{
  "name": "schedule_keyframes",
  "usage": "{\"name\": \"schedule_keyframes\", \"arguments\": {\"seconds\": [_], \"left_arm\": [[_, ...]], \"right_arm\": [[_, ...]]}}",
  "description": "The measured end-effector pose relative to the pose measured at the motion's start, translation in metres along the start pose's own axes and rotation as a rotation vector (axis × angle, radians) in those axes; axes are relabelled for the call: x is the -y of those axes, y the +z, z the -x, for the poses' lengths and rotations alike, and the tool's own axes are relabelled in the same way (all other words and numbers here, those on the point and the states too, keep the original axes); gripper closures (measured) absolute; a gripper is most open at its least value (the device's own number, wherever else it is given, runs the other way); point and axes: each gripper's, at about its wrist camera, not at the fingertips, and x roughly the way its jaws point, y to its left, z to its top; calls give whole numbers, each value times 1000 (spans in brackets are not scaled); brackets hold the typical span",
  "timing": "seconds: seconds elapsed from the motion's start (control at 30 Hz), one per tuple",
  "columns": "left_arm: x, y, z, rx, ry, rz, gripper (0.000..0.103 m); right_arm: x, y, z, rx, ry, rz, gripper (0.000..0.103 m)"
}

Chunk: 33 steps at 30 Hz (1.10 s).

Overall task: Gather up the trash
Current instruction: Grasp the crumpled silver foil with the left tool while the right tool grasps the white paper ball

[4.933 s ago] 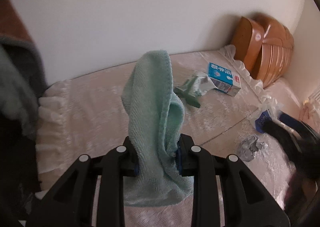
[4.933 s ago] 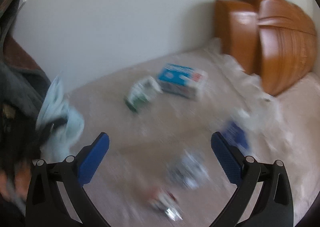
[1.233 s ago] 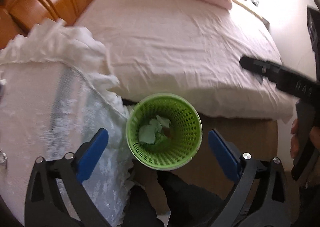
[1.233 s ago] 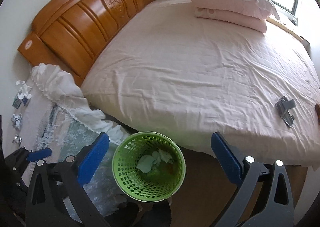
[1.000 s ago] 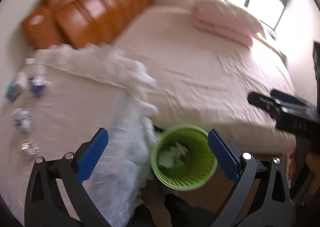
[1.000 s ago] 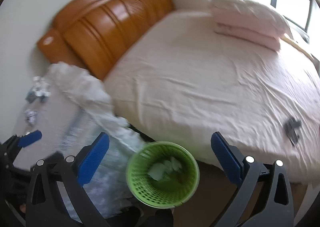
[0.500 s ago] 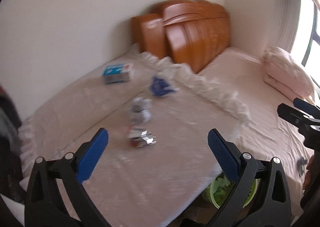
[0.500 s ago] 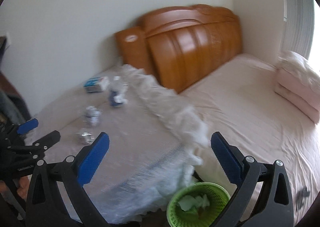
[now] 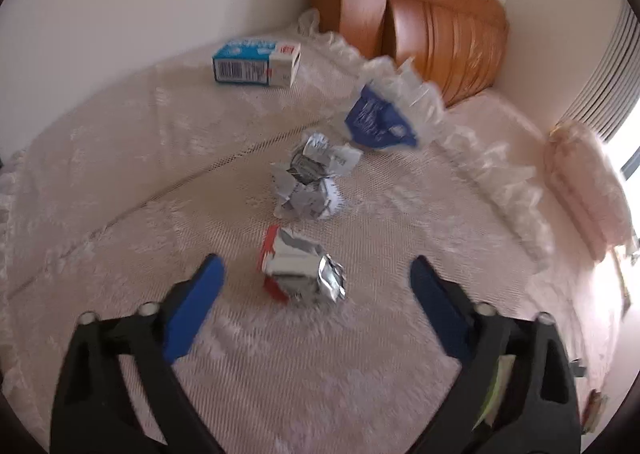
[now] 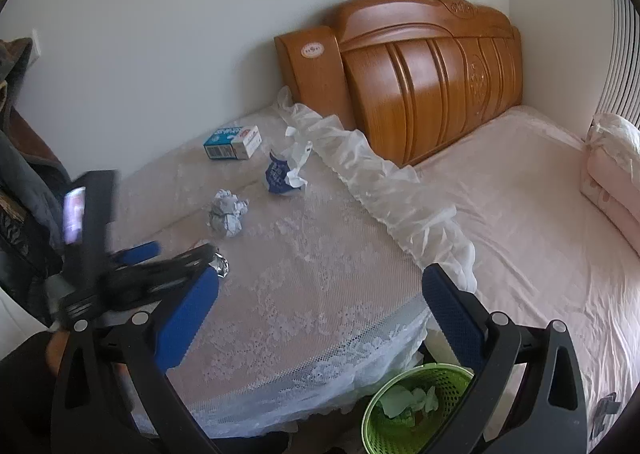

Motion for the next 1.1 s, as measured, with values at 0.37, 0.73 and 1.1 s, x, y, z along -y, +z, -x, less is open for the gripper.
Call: {"name": "schedule_keyframes", "arguments": {"seconds": [0.37,0.73,1.1], "left_arm": [[8,-1,-43,-78,21,-48,55],[-30,4,31,18,6,4,62],[-82,-2,106,66,79,79,62]], "right_arm": [[12,0,-8,-38,-9,-51,2],[-33,30,-74,-117,116,26,2],[-130,54,-194,-259,114,147,2]]}}
